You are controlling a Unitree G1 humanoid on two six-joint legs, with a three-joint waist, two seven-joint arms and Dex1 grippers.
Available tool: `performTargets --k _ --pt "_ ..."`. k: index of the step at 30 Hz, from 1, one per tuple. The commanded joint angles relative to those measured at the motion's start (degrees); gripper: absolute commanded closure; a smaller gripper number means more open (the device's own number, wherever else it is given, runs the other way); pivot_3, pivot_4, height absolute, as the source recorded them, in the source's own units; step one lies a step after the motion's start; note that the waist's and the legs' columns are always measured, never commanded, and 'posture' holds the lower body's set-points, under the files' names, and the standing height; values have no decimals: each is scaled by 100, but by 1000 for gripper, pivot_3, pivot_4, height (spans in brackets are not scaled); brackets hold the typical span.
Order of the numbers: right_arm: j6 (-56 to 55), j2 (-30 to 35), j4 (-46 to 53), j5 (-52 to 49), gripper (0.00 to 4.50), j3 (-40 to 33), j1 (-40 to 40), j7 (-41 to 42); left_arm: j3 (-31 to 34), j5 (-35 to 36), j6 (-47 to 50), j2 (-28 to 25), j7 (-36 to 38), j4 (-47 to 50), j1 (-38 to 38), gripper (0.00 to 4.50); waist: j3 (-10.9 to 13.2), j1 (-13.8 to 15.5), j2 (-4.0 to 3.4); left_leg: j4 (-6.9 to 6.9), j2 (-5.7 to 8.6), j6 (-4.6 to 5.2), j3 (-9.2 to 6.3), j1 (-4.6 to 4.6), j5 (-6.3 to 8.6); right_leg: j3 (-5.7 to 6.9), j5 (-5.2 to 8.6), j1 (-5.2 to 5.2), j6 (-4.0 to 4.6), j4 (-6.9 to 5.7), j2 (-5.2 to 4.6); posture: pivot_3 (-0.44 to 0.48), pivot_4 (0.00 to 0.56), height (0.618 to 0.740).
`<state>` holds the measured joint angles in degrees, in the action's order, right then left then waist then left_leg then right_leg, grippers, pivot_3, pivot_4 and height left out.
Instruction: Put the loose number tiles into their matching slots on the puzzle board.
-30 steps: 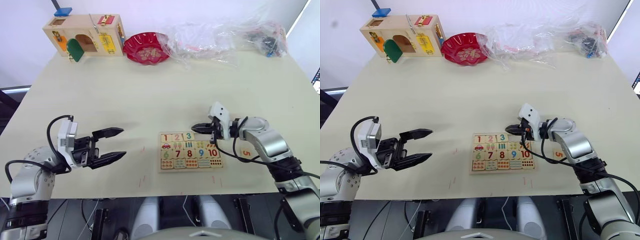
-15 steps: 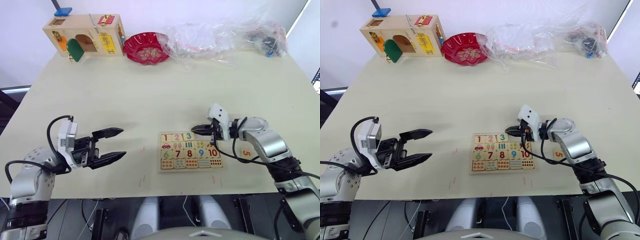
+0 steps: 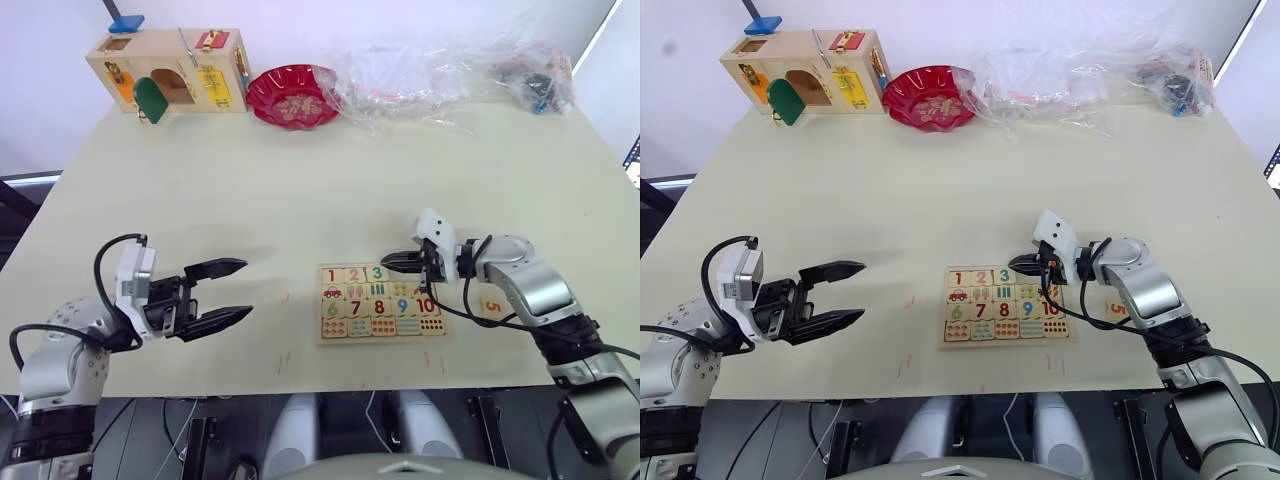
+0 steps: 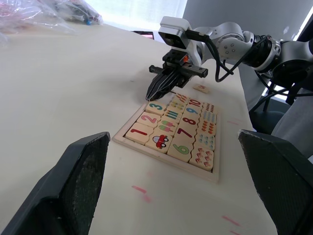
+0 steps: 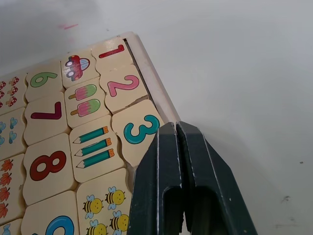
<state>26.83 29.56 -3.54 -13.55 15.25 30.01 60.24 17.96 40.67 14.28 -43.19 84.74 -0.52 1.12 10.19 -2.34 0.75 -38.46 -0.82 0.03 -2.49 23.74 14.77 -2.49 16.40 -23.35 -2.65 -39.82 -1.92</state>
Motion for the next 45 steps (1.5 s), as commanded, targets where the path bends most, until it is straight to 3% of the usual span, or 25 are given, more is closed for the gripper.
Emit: performTargets --k 1,16,22,29,30,31,32,33,38,39,45 --pt "-9 23 146 2 4465 18 -48 68 182 74 -29 -113 -6 198 -7 0 0 0 0 0 0 0 0 0 0 0 0 0 0 0 0 0 150 740" --pt "18 42 345 -10 4465 -9 -177 68 195 85 -15 -116 -21 212 -5 0 0 0 0 0 0 0 0 -1 0 0 0 0 0 -1 0 0 150 740" --pt "262 209 1724 -907 4465 -896 -586 12 217 116 16 -92 -59 268 -46 0 1 16 -1 0 -2 0 -2 3 0 1 0 0 0 2 -1 0 150 740" --pt "738 858 2973 -1823 4465 -2179 -2055 -158 173 101 4 8 -118 343 -143 0 -1 71 2 -1 2 0 -13 -1 0 10 1 14 0 8 -3 0 150 740" --pt "821 904 3093 -2041 3948 -2441 -2263 -202 171 99 -4 15 -118 343 -159 0 -1 72 3 -4 2 0 -10 -4 0 8 0 16 -1 7 -3 0 150 740" --pt "819 933 3218 -2168 3785 -2712 -2508 -250 171 97 -7 21 -120 338 -173 0 -1 59 3 -5 2 1 -10 -5 0 7 0 17 -1 5 -3 0 150 740" --pt "806 980 3341 -2260 2919 -2941 -2764 -270 171 93 -11 28 -122 337 -189 0 -1 58 3 -5 -1 1 -12 -9 0 8 1 20 0 3 2 0 150 740" --pt "766 1038 3476 -2275 2813 -3172 -3089 -263 173 89 -15 35 -123 333 -205 0 -1 52 2 -5 -1 1 -12 -9 0 8 1 21 0 3 2 0 150 740" --pt "721 1046 4050 -2548 368 -4306 -4542 -424 182 46 -63 69 -120 318 -339 0 -2 86 3 -3 -2 1 -11 -6 0 7 2 24 0 10 2 0 150 740" --pt "719 1028 4124 -2613 121 -4501 -4764 -457 187 37 -74 72 -120 314 -372 0 -2 87 3 -4 -2 1 -9 -10 0 6 2 27 -1 9 3 0 150 740" --pt "517 708 4365 -2704 121 -5662 -6307 -471 269 -9 -151 56 -108 197 -627 0 -4 90 9 12 -13 1 15 -79 2 -9 5 88 -1 20 9 0 150 740"
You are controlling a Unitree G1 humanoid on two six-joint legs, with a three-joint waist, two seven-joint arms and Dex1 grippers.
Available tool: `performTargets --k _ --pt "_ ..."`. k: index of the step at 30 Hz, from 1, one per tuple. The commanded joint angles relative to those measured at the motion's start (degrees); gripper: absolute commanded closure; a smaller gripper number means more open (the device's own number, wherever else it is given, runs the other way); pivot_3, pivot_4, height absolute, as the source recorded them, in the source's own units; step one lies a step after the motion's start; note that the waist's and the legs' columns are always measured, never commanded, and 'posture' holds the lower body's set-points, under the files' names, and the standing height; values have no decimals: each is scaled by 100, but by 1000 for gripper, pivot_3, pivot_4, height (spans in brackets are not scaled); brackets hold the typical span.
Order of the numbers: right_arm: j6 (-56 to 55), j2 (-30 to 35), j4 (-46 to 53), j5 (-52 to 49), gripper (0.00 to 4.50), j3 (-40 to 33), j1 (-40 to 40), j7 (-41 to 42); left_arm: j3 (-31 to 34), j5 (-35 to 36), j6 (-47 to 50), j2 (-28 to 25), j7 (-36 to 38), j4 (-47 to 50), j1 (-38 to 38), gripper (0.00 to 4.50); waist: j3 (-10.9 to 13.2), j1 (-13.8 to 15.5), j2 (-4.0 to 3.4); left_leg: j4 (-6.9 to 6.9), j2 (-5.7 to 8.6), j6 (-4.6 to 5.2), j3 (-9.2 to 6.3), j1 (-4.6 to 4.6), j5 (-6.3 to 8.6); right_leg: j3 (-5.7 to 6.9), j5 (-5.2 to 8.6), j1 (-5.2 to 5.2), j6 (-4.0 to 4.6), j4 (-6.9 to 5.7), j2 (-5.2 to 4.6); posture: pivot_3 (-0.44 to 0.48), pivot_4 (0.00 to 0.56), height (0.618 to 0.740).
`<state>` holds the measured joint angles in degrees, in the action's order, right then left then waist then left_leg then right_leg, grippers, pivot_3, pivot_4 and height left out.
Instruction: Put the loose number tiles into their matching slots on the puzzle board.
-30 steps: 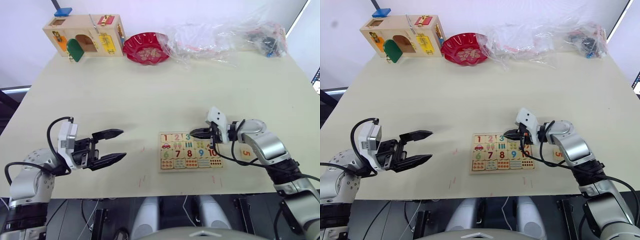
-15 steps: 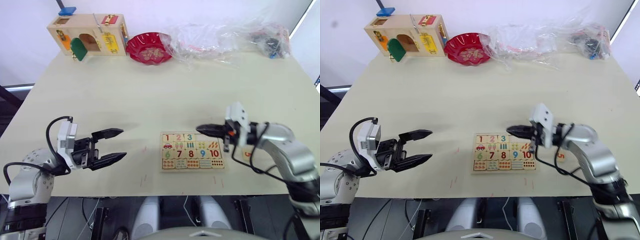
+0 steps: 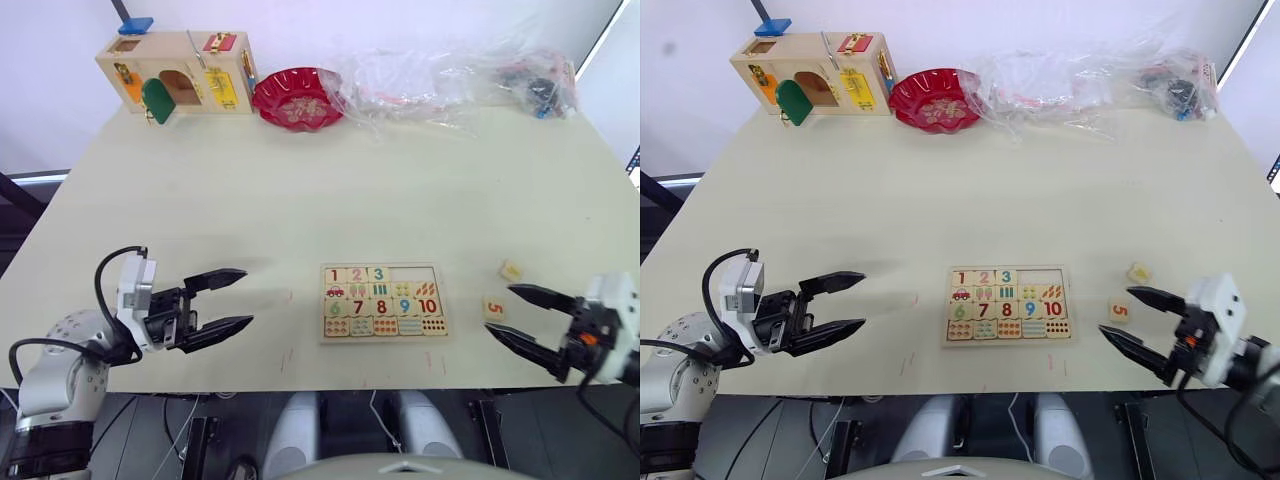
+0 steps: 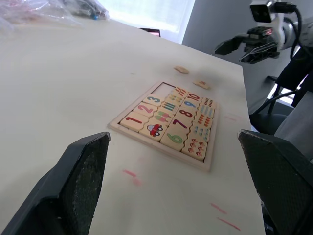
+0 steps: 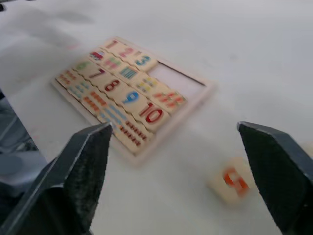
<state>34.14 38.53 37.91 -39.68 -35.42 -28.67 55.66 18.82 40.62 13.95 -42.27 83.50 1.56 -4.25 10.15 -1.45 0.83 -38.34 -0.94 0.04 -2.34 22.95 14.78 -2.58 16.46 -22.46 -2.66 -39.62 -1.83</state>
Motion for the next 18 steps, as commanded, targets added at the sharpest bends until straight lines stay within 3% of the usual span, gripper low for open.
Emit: performTargets --k 1,9,18 --pt "-265 -262 207 -96 121 -727 -617 -16 189 -16 -136 -35 9 -31 -127 0 -1 15 0 2 -2 0 6 -6 0 -5 0 3 0 2 1 0 150 740" --pt "-779 -550 -149 117 121 -1064 -1370 70 207 -173 -381 -33 106 -336 -362 0 -8 51 10 4 -22 1 35 -15 1 -26 2 2 1 17 12 0 150 740" --pt "-973 -527 -274 173 121 -885 -1368 -71 101 -231 -514 -15 211 -510 -235 0 -9 66 11 5 -25 1 38 -12 2 -29 1 2 1 29 12 0 150 740"
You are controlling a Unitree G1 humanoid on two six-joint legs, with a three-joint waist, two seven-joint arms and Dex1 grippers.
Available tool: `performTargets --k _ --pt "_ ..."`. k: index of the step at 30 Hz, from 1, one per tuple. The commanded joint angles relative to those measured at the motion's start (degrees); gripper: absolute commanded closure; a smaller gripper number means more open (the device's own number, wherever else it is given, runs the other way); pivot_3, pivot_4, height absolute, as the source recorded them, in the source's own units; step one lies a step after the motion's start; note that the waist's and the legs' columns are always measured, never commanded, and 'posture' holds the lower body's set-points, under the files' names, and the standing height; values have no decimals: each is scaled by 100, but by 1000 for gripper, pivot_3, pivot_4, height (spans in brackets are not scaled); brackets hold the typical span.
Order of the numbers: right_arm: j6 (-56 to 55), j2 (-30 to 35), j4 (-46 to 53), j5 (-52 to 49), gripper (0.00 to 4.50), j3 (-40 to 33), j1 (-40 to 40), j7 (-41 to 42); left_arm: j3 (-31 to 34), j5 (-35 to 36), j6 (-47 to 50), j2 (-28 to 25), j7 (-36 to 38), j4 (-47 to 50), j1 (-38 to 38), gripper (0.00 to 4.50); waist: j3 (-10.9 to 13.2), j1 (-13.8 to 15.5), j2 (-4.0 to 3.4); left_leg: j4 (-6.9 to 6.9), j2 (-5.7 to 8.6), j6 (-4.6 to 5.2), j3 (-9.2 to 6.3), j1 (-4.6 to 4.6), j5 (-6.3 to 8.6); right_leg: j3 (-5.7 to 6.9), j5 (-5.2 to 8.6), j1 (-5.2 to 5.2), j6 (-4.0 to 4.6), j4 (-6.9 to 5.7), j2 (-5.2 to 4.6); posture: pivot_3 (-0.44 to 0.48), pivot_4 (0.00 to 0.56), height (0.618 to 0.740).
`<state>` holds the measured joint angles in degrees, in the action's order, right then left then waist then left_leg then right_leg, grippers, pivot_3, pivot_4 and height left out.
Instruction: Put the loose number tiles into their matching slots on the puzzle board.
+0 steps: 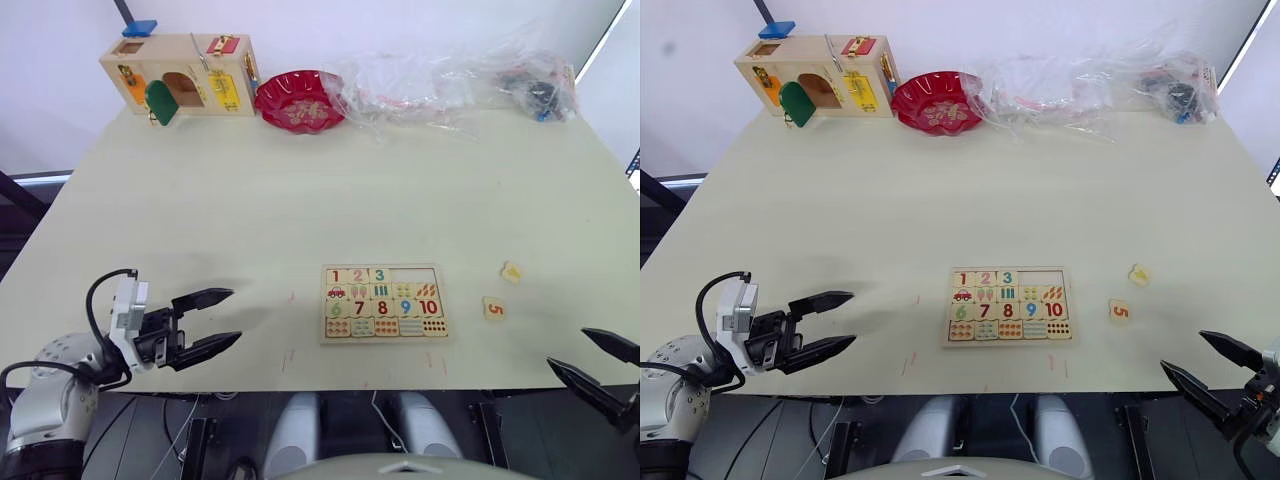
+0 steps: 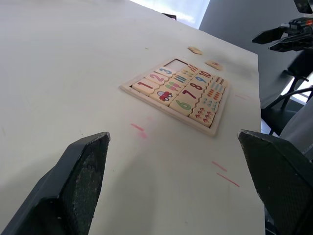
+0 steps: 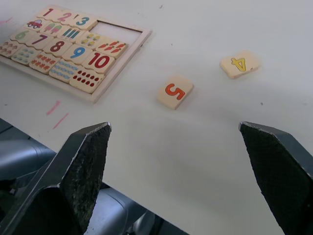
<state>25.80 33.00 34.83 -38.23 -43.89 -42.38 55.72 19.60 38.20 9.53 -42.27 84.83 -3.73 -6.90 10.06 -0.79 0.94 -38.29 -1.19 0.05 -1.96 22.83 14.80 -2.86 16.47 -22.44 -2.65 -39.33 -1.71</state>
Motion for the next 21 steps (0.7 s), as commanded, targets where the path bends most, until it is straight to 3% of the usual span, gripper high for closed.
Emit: performTargets --k 1,6,14,16,21 --pt "-107 8 66 12 121 -12 37 -159 20 21 -69 -21 94 9 55 0 0 -2 0 1 0 0 1 0 0 -1 0 0 0 1 0 0 150 740" --pt "54 -63 257 160 121 142 284 -851 16 80 -13 -63 183 17 204 0 0 0 1 1 0 0 0 1 0 0 -1 0 0 2 1 0 150 740" --pt "1818 -376 975 351 121 1093 1552 -3486 -88 150 114 -106 312 148 671 0 -2 -4 1 1 -1 0 0 2 0 -2 -1 -2 0 2 5 0 150 740" --pt "2504 -671 1096 356 121 1263 2051 -4376 -97 170 169 -112 303 196 771 0 -5 -4 5 2 1 0 2 3 0 -5 -2 -4 0 0 3 0 150 740" --pt "3693 -1538 1235 28 121 1566 3217 -5716 -125 215 271 -91 271 310 917 0 -4 -19 4 2 -3 0 -2 6 0 -5 -2 -6 1 -1 9 0 150 740"
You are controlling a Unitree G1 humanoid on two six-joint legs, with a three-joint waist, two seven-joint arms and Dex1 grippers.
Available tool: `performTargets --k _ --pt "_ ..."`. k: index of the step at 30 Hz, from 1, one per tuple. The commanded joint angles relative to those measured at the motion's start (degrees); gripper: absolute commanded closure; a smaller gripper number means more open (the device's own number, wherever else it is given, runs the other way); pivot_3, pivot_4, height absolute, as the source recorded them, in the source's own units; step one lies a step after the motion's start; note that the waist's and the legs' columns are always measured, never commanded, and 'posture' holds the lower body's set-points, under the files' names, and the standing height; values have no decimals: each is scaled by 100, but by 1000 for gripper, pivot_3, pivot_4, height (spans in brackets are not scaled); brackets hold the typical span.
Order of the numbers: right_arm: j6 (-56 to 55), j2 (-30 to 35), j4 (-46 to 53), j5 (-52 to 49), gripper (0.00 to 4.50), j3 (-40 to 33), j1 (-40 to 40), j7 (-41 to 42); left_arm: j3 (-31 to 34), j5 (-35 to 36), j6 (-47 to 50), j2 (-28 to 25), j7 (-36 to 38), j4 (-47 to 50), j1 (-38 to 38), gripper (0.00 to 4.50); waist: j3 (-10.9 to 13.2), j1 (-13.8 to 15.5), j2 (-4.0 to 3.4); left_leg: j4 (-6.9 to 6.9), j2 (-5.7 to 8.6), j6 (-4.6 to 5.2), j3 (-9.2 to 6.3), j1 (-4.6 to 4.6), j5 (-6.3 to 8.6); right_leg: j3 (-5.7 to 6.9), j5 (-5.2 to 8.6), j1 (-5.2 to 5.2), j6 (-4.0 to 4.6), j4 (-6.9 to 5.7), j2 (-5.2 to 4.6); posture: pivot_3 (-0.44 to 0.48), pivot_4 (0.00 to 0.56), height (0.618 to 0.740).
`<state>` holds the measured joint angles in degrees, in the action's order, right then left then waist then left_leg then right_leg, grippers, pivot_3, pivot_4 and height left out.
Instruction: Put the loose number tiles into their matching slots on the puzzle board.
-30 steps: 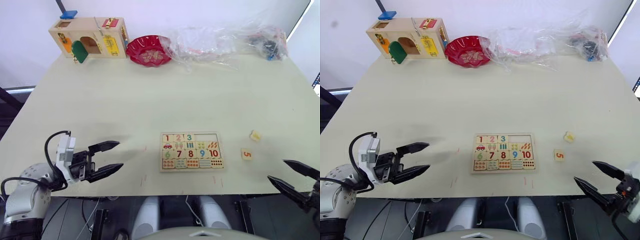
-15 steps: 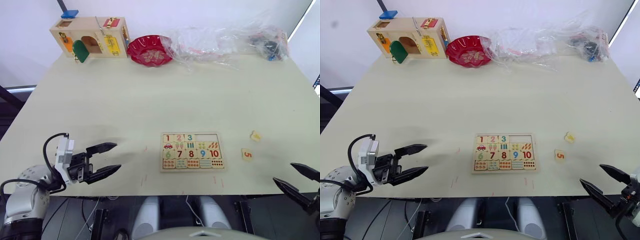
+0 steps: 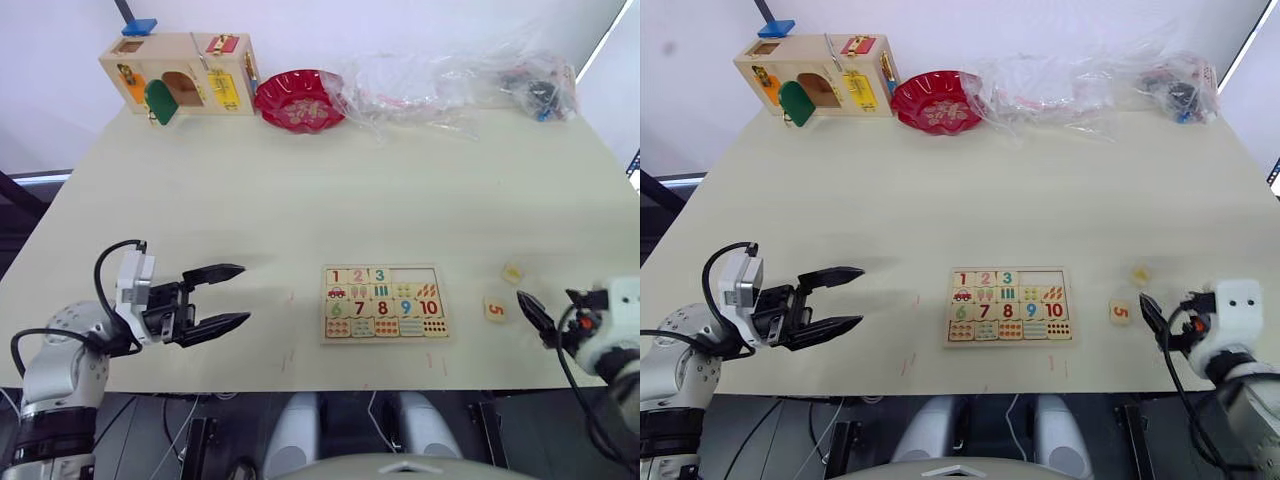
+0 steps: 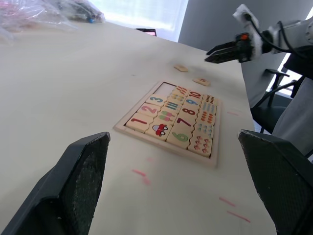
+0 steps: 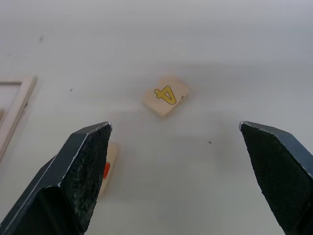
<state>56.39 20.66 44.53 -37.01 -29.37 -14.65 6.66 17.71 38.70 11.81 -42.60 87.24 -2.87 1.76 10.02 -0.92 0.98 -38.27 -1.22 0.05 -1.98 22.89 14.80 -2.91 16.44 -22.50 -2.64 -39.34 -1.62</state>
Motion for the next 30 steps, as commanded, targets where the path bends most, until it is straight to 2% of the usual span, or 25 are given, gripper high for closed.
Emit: performTargets --k 1,5,12,23,26,30 --pt "777 -492 243 27 121 158 683 -1119 66 187 71 -56 22 256 64 0 1 -9 -2 1 0 0 1 -1 0 -2 0 -1 0 0 0 0 150 740" --pt "1118 -1058 142 434 121 428 1371 -1961 101 280 106 -49 26 268 170 0 1 -7 -2 4 3 0 3 5 0 -5 0 -9 -1 -2 0 0 150 740" --pt "794 -1500 -388 1481 121 1107 1803 -2665 94 342 138 -5 -48 270 346 0 1 -26 -2 4 4 0 4 4 0 -7 0 -10 -1 -5 3 0 150 740" --pt "553 -2071 -710 2233 121 1341 2034 -2830 98 299 123 -15 -101 307 282 0 1 -149 -3 7 2 0 1 3 0 -7 0 -13 0 -8 7 0 150 740" --pt "583 -2179 -678 2353 1399 1399 2046 -2842 106 292 118 -28 -102 291 281 0 1 -149 -3 12 1 0 1 2 0 -7 0 -15 0 -8 7 0 150 740" --pt "539 -2284 -716 2488 1399 1405 2037 -2820 101 284 118 -40 -114 285 283 0 1 -146 -3 12 2 0 1 2 0 -7 0 -15 0 -8 6 0 150 740"
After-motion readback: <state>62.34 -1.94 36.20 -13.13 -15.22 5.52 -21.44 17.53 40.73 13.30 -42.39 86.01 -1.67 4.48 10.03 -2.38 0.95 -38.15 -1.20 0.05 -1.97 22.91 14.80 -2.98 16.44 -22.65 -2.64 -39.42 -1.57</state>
